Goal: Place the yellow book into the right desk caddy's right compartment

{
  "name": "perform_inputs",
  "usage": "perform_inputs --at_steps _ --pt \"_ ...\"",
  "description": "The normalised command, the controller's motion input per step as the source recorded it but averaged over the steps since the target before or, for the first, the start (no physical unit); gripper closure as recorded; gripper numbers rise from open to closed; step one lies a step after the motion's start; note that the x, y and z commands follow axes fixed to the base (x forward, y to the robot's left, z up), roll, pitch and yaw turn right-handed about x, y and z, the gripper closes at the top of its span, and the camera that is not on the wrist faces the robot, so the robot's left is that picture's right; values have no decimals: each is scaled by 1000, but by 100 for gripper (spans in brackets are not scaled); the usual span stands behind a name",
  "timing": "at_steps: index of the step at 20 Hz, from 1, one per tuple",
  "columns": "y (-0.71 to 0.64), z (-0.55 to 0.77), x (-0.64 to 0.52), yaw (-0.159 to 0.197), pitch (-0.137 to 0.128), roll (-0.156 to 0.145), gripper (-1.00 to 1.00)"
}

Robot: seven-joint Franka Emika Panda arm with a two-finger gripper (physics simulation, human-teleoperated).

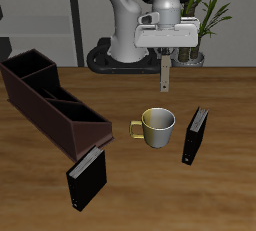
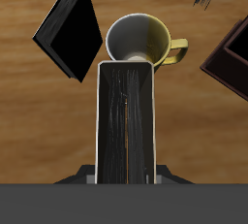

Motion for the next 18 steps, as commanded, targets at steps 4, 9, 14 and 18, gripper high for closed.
perform_inputs --at_steps 4,9,14,18 --pt "-437 233 -220 -56 -14 -48 100" --pt "-558 148 -280 -43 -5 -35 100" --pt "-631 118 -203 -40 1 -69 100" --pt "-695 42 -342 -45 5 -85 100"
